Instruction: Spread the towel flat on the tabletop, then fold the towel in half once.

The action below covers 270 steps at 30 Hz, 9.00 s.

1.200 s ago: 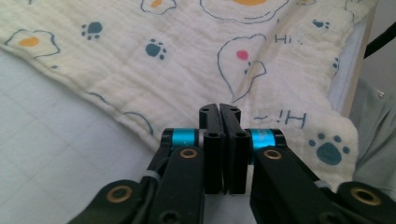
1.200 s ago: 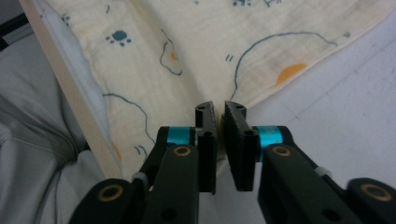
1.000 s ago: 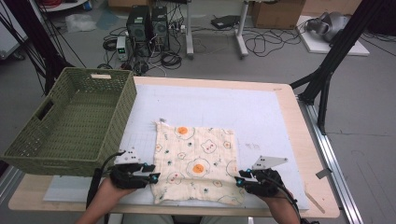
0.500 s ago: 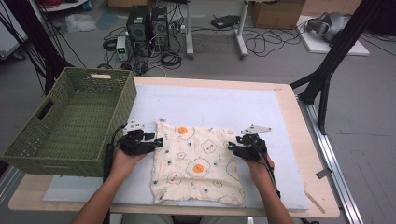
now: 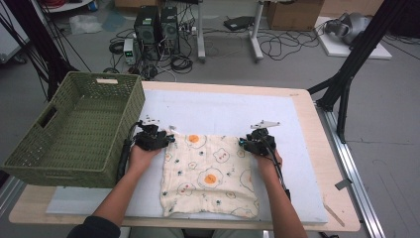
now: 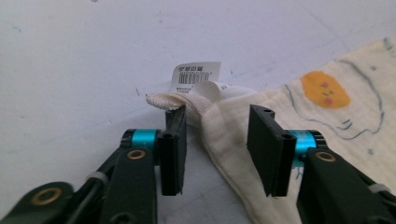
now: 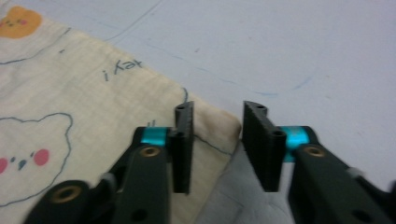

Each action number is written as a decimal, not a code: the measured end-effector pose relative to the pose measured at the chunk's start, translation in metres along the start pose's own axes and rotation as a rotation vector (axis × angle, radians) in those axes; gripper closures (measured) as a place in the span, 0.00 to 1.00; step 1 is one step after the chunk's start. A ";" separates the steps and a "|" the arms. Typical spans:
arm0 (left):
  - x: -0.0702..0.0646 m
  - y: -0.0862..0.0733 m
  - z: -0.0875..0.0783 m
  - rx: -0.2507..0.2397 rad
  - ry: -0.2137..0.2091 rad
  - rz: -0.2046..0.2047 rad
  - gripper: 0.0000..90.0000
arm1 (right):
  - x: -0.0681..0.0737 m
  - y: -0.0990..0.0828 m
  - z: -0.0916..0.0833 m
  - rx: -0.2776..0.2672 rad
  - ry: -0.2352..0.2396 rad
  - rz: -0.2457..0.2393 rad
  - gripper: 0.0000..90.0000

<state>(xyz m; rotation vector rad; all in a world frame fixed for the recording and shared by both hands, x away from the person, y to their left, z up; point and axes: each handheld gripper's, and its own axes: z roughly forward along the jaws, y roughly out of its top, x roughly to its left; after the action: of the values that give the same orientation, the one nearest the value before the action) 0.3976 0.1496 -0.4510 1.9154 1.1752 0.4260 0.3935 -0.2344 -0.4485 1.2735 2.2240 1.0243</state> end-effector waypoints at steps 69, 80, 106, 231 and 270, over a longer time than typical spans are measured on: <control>-0.011 0.010 0.013 0.004 0.078 -0.052 0.97 | -0.011 -0.017 -0.029 0.043 -0.001 -0.001 0.98; -0.004 0.012 0.000 -0.047 -0.010 -0.071 0.59 | -0.010 -0.018 -0.049 -0.035 -0.003 -0.019 0.71; -0.015 -0.016 -0.064 -0.277 -0.225 -0.025 0.25 | -0.020 -0.035 -0.104 -0.217 0.051 -0.050 0.13; 0.016 0.040 0.048 -0.001 -0.018 -0.177 0.97 | -0.036 0.046 0.027 0.037 -0.066 0.077 0.56; -0.006 0.035 -0.030 -0.191 -0.126 -0.043 0.97 | -0.017 0.033 -0.027 -0.205 0.047 0.003 0.96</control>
<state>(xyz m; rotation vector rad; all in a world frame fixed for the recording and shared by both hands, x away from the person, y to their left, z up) 0.3954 0.1507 -0.4045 1.7241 1.0529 0.3746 0.4046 -0.2490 -0.4059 1.1753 2.0881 1.2589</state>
